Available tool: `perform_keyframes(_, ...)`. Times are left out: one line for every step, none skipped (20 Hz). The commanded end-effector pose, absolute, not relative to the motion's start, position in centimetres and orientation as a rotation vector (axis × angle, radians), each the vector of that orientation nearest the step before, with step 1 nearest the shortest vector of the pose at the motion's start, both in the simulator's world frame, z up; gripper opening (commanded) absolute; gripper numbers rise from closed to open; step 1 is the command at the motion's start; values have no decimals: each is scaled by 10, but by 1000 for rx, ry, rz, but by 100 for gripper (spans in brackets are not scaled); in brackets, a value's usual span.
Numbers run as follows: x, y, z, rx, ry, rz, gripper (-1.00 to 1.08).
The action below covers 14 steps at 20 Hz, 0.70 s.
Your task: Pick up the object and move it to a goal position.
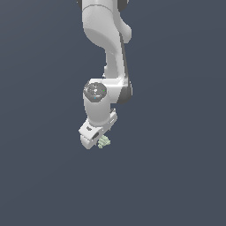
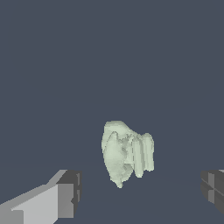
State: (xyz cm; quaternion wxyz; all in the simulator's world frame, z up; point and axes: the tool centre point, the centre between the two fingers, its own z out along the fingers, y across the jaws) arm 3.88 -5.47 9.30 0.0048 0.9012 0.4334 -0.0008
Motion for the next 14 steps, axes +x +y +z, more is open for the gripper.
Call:
perform_keyframes(40, -54, 89, 2796, 1419, -2, 100)
perform_keyframes(40, -54, 87, 2788, 1438, -1, 100)
perform_keyframes(40, -54, 86, 2780, 1454, -1, 100)
perform_keyframes(40, -54, 85, 2773, 1469, -1, 100)
perform_keyframes(40, -54, 84, 2768, 1482, -1, 100)
perform_keyframes(40, -54, 83, 2763, 1492, -1, 100)
perform_keyframes(41, -54, 83, 2758, 1501, 0, 100)
perform_keyframes(41, -54, 82, 2755, 1508, 0, 100)
perform_keyframes(41, -54, 82, 2753, 1513, 0, 100)
perform_keyframes(41, -54, 82, 2751, 1516, 0, 100)
perform_keyframes(41, -54, 82, 2751, 1517, 0, 100)
perform_keyframes(41, -54, 82, 2754, 1511, -1, 100)
perform_keyframes(41, -54, 82, 2754, 1511, -1, 100)
perform_keyframes(40, -54, 80, 2754, 1511, -1, 100)
